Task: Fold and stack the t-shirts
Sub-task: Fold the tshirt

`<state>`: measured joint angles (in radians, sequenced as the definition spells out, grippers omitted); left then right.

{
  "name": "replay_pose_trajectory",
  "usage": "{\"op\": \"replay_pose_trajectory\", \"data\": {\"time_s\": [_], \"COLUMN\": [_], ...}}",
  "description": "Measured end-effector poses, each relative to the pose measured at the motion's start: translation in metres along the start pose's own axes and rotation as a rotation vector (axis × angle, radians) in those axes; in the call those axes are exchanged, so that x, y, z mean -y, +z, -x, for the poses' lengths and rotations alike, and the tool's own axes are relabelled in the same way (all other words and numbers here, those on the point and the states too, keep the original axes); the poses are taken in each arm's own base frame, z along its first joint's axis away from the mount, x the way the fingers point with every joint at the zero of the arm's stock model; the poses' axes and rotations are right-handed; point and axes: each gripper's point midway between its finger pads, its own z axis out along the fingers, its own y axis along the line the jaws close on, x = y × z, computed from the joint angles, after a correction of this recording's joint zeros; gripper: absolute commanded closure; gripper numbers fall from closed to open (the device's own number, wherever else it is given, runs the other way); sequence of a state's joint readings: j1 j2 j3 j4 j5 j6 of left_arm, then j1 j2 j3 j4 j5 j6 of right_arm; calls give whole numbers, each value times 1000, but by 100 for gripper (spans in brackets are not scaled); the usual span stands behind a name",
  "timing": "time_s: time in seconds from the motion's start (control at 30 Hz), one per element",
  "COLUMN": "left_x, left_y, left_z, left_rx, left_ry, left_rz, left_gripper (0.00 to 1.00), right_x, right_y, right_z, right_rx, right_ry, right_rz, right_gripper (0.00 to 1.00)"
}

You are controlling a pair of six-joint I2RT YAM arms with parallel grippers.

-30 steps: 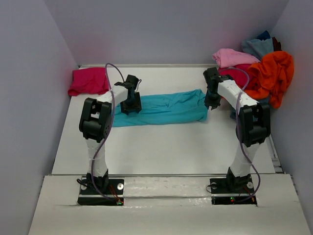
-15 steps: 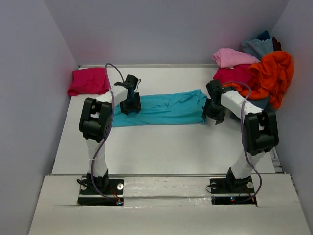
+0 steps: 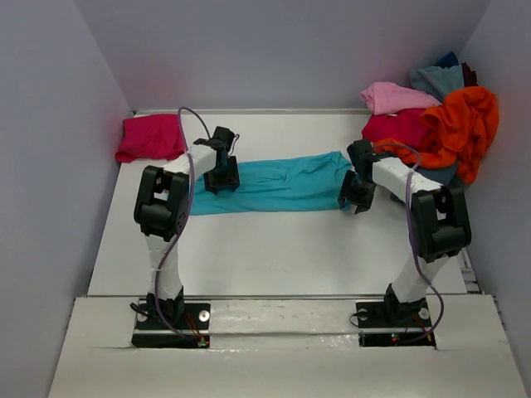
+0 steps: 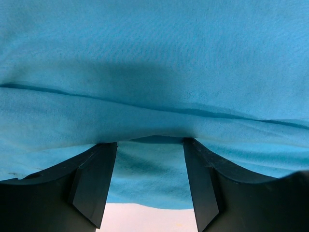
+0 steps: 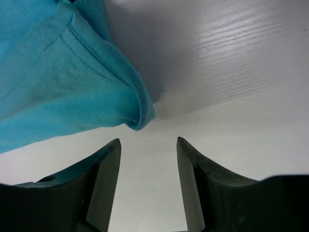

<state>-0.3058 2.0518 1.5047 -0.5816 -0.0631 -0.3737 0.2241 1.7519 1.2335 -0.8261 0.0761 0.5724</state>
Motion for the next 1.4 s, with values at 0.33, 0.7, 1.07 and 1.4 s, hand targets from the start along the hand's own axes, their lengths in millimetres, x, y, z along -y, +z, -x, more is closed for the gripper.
{"op": "replay_pose_trajectory", "data": {"time_s": [0.33,0.7,1.07,1.4], "left_x": [-3,-3,-6,-10], "left_y": [0,0,0,1], "left_z": [0,1,1,2], "left_rx": [-3,-3,-6,-8], "left_ry": [-4,-4,-11,-17], "left_rz": [2,2,5,5], "left_gripper": [30,30,30,30], "right_x": [-3,-4,-3,4], "right_y": [21,28,33,28], "right_z": [-1,-4,-2,16], "right_rx": [-26,-37,-32,36], "right_ry": [9,3,8,-15], "right_rz": [-11,-17,-32,-100], "right_gripper": [77,85,93,93]}}
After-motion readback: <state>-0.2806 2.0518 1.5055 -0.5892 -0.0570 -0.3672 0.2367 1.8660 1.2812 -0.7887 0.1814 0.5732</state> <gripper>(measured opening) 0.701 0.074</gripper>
